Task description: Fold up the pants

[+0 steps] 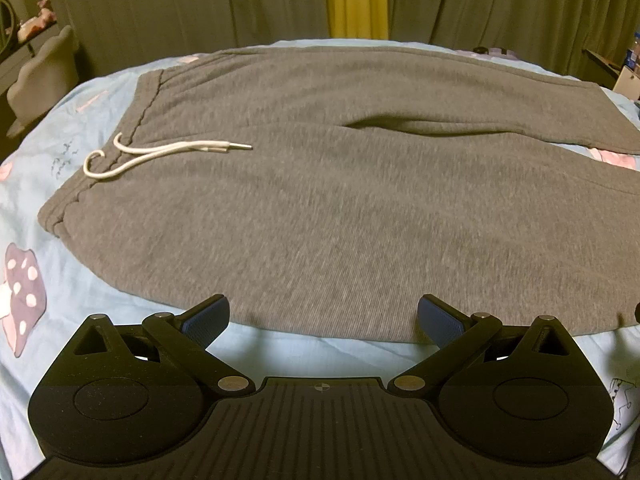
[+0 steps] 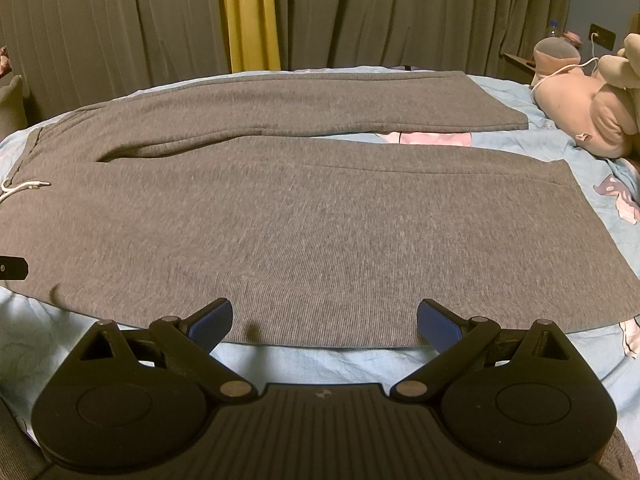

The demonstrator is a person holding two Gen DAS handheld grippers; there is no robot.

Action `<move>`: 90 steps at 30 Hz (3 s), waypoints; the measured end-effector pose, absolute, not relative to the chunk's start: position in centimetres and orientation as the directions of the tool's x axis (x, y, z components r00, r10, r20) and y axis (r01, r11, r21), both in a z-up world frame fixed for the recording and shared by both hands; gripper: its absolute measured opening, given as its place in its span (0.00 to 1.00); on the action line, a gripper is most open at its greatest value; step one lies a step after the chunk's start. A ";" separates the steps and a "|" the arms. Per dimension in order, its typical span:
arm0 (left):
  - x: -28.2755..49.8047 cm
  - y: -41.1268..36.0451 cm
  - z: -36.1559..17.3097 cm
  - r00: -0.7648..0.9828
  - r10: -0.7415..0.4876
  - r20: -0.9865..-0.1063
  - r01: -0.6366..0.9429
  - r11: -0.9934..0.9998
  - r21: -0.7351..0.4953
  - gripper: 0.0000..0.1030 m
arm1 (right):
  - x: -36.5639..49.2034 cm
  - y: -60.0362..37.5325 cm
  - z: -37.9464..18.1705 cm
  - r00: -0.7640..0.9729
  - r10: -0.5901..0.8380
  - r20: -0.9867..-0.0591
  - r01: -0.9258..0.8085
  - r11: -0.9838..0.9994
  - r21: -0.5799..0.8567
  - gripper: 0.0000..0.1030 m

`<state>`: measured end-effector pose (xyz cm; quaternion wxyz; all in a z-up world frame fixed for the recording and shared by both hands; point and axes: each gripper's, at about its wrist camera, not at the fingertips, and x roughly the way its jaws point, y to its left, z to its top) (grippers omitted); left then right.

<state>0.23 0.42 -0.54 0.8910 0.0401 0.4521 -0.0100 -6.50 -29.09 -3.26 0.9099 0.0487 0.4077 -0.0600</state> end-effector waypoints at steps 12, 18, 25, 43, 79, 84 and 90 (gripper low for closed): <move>0.3 0.5 -0.7 0.580 0.020 -0.814 0.053 0.997 0.063 1.00 | -6.4 -29.0 -3.4 0.653 -0.064 -0.755 0.138 0.990 0.035 0.96; 0.4 0.2 -0.7 0.577 0.038 -0.816 0.048 0.996 0.081 1.00 | -6.2 -28.6 -3.6 0.645 -0.063 -0.762 0.126 0.992 0.024 0.96; 0.3 0.4 -0.6 0.581 0.042 -0.813 0.039 0.996 0.079 1.00 | -6.1 -28.5 -3.6 0.640 -0.065 -0.765 0.120 0.993 0.016 0.96; 0.7 -0.3 1.8 0.654 0.173 -0.737 -0.052 0.982 0.184 1.00 | -2.7 -31.2 -6.0 0.527 0.029 -0.849 0.198 0.968 0.156 0.96; 17.1 3.2 -6.4 0.597 0.507 -0.622 -0.570 0.814 0.116 1.00 | 40.9 -51.6 -7.4 0.497 -0.180 -0.849 0.718 0.634 0.286 0.53; 16.8 3.2 -6.4 0.605 0.497 -0.622 -0.554 0.824 0.119 1.00 | 42.9 -51.8 -8.5 0.460 -0.237 -0.856 0.741 0.633 0.223 0.50; 17.0 4.0 -6.6 0.612 0.463 -0.641 -0.550 0.832 0.076 1.00 | 40.6 -51.0 -6.9 0.464 -0.298 -0.834 0.702 0.698 0.141 0.05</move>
